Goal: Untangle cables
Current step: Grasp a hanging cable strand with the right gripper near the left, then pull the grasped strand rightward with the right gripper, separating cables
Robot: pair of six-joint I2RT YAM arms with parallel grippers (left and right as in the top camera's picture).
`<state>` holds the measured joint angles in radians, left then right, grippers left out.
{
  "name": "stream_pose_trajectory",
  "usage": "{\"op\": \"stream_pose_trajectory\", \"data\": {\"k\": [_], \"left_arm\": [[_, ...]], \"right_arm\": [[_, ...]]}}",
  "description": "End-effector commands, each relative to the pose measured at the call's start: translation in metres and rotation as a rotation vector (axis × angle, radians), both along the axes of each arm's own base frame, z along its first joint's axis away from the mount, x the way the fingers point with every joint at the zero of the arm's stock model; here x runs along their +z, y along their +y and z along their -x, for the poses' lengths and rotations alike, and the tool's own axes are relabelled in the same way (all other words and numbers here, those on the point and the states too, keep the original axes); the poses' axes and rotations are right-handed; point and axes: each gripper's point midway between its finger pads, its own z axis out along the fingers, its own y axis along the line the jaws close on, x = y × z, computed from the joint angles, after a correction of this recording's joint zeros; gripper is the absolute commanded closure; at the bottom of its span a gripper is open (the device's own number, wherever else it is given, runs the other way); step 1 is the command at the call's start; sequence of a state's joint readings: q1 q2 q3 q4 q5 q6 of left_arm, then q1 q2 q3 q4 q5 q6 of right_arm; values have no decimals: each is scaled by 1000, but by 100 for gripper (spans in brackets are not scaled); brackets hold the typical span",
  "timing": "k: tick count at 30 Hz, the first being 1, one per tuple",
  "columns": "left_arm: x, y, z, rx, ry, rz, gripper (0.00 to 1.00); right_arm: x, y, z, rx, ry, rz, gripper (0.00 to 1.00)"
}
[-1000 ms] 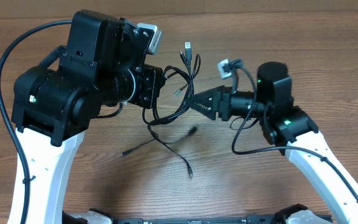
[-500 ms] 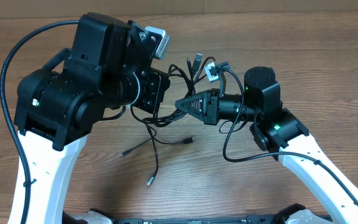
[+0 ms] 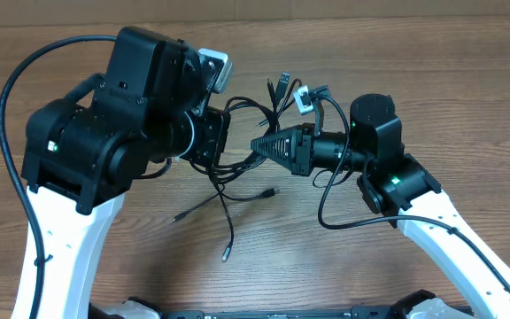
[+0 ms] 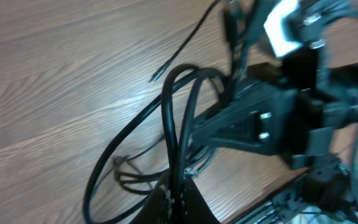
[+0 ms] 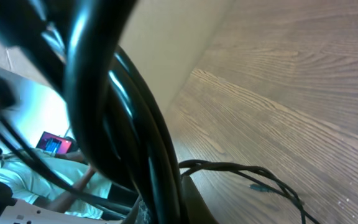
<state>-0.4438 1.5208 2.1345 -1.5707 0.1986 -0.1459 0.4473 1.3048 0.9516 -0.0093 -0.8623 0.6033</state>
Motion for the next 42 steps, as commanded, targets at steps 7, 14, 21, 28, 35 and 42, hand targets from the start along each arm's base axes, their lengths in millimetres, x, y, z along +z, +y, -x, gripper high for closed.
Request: {"op": "stream_pose_trajectory", "data": {"k": [7, 14, 21, 28, 35, 42], "left_arm": [[-66, -9, -13, -25, 107, -53, 96], [-96, -10, -16, -26, 154, -79, 96], [-96, -10, -17, -35, 145, -85, 96], [-100, -7, -19, -23, 139, -105, 95], [-117, 0, -18, -8, 169, -150, 96], [-140, 2, -14, -10, 215, -173, 96]], "right_arm": [[35, -4, 5, -3, -64, -77, 96], [50, -21, 5, -24, -67, -106, 96], [59, -33, 10, -3, -31, -136, 96], [82, -54, 6, -58, -66, -178, 96], [115, -95, 3, -162, -161, -224, 96], [130, -129, 4, -242, -198, -234, 96]]}}
